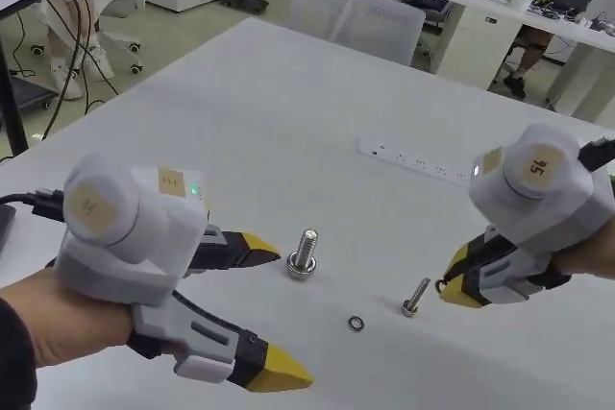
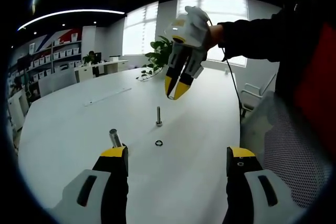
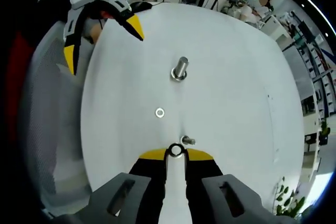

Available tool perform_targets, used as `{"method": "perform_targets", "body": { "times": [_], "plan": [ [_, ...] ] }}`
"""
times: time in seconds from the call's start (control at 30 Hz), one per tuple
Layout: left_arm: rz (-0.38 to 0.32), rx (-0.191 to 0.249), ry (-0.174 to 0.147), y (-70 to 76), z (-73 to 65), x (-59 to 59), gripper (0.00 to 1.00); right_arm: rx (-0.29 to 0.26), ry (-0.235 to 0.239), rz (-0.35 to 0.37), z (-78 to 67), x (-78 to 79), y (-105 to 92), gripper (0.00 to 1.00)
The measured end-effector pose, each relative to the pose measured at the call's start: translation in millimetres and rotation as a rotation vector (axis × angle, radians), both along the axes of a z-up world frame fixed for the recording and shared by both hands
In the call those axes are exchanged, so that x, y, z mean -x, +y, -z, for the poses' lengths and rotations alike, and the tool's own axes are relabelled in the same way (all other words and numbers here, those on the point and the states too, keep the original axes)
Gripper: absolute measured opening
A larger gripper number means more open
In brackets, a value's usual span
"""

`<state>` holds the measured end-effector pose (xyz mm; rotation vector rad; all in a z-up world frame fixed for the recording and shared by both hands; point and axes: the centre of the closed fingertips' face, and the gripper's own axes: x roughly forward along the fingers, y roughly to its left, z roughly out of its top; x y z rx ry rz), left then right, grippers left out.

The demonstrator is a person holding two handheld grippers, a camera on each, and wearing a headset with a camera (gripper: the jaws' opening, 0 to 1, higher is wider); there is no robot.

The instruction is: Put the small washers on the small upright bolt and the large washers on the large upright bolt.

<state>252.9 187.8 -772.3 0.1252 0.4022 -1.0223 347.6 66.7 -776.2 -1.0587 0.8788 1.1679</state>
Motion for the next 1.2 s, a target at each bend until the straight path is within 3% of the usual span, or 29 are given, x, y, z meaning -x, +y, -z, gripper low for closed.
{"method": "perform_targets", "body": {
  "times": [0.23,0.77,1.2],
  "plan": [
    [0.0,0.004,0.007,-0.3,2.8,-1.4,0.76,-0.005,-0.015,-0.001,-3.7,-6.1,4.5,0.13],
    [0.006,0.011,0.027,-0.8,10.9,-7.0,0.76,0.03,0.005,-0.002,14.0,-23.9,5.9,0.13],
    [0.004,0.013,0.043,-0.4,16.6,-9.0,0.76,0.054,0.032,-0.008,26.9,-26.3,4.9,0.13]
  ]
}}
